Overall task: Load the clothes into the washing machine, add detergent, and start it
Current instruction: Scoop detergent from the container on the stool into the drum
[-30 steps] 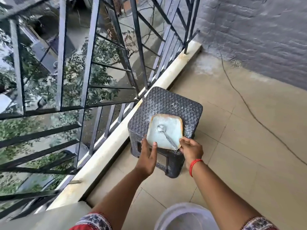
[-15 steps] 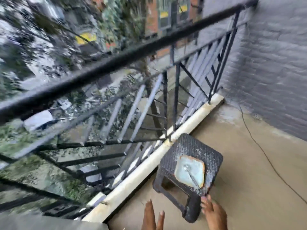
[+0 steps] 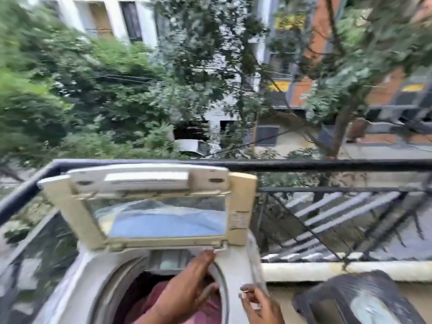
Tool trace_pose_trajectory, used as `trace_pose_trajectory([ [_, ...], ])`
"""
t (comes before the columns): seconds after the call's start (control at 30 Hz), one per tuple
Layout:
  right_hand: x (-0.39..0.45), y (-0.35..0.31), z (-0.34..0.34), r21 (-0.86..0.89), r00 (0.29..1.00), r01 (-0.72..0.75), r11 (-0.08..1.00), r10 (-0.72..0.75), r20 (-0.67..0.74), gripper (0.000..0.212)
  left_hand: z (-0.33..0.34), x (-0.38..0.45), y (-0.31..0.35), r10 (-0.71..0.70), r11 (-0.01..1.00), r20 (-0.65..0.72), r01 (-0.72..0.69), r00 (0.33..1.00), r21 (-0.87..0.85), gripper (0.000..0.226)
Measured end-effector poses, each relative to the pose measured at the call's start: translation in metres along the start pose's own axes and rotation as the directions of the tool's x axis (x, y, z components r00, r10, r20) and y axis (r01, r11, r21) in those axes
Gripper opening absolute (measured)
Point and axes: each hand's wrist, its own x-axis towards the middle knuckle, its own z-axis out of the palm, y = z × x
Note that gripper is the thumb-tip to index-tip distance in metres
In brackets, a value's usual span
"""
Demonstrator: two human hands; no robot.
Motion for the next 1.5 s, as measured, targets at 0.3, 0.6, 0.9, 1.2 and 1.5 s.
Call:
trace_pose_trajectory([
  [0.3, -0.013, -0.057, 0.177, -0.229, 0.895, -0.025, 0.973, 0.124, 0.427, 0.024, -0.002, -0.132, -0.139, -0.492, 0.862, 0.106, 0.5, 0.864, -0.082, 0.105],
  [0.6, -0.004, -0.09, 0.238, 0.411, 0.865, -0.501, 0.762, 0.461, 0.2, 0.023, -0.009, -0.117, -0.154, -0.591, 0.35, 0.411, 0.679, 0.695, -0.646, 0.079],
  [0.9, 0.01, -0.1, 0.251, 0.562, 0.886, -0.439, 0.701, 0.443, 0.138, 0.025, 0.026, -0.072, -0.198, -0.569, -0.282, 0.557, 0.493, 0.605, -0.823, 0.083],
  [1.2, 0.023, -0.107, 0.254, 0.678, 0.87, -0.428, 0.597, 0.474, 0.132, 0.034, -0.009, -0.055, -0.162, -0.596, -0.51, 0.561, 0.268, 0.575, -0.817, 0.071],
  [1.5, 0.02, -0.096, 0.269, 0.877, 0.811, -0.328, 0.351, 0.58, 0.071, 0.029, 0.0, -0.04, -0.172, -0.735, -0.546, 0.545, 0.125, 0.404, -0.828, 0.045],
])
